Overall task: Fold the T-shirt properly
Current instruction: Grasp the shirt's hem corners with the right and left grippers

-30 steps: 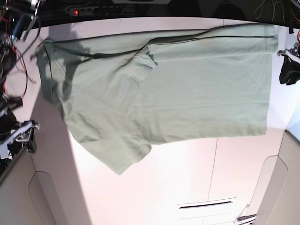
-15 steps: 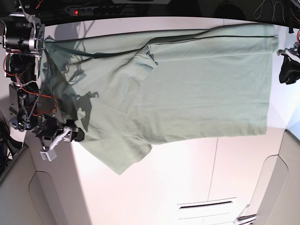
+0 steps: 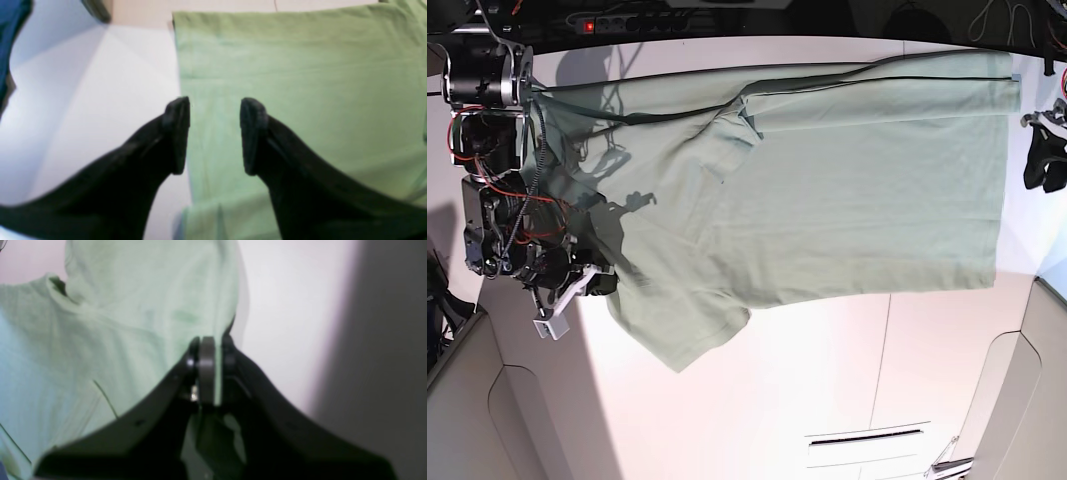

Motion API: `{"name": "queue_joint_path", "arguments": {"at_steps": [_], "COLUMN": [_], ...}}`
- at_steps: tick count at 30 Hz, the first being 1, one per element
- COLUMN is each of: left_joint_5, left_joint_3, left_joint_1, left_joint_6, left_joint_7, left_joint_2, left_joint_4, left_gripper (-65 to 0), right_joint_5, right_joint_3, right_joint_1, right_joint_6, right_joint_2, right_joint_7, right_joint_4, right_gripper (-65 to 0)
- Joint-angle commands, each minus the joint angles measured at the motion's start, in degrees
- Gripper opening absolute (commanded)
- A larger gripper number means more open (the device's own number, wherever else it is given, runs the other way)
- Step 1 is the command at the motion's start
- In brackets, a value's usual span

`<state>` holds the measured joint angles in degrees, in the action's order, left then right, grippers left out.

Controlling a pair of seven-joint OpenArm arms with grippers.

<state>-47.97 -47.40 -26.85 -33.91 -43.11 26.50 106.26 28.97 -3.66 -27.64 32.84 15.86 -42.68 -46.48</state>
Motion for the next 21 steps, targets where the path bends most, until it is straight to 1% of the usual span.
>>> {"name": "queue_joint_path", "arguments": {"at_steps": [1, 3, 6, 10, 13, 16, 18, 21], "left_joint_5": [-0.3, -0.2, -0.2, 0.3, 4.6, 9.8, 12.5, 15.1], "left_joint_3": [-0.5, -0.5, 0.3, 5.2, 10.9, 16.2, 19.0, 22.2], "left_joint_1": [1.8, 5.6, 11.6, 20.7, 27.5, 34.5, 39.0, 45.2], "left_joint_6": [-0.2, -0.2, -0.2, -0.1, 0.4, 2.9, 3.8, 3.9], "left_joint_7": [1.4, 1.4, 2.7, 4.4, 8.3, 11.9, 13.4, 14.0], "left_joint_2": [1.1, 1.2, 1.8, 3.7, 4.5, 4.5, 4.5, 4.5], "left_joint_4": [-0.7, -4.8, -13.7, -28.3, -38.2, -46.7, -51.4, -57.2], "left_gripper": [-37.4, -37.4, -37.4, -37.1, -33.8, -32.3, -32.3, -32.3], "right_joint_5": [-0.6, -0.6, -0.4, -0.4, -0.4, -0.3, 0.5, 2.2], "right_joint_3": [0.0, 0.0, 0.0, 0.0, 0.0, 0.0, 0.0, 0.0], "right_joint_1": [-1.2, -1.2, -1.2, -1.2, -1.2, -1.2, -1.2, -1.2], "right_joint_6": [-0.1, -0.1, -0.1, -0.1, -0.1, 0.0, 0.0, -0.1], "right_joint_2": [0.5, 0.5, 0.4, 0.5, 0.5, 0.5, 0.5, 0.5], "right_joint_7": [-0.8, -0.8, -0.8, -0.8, -0.8, -0.8, -0.8, -0.8], "right_joint_4": [-0.4, -0.4, -0.4, -0.4, -0.4, -0.4, -0.4, -0.4], "right_gripper": [-65.0, -65.0, -65.0, -65.0, -65.0, -65.0, -65.0, -65.0]}}
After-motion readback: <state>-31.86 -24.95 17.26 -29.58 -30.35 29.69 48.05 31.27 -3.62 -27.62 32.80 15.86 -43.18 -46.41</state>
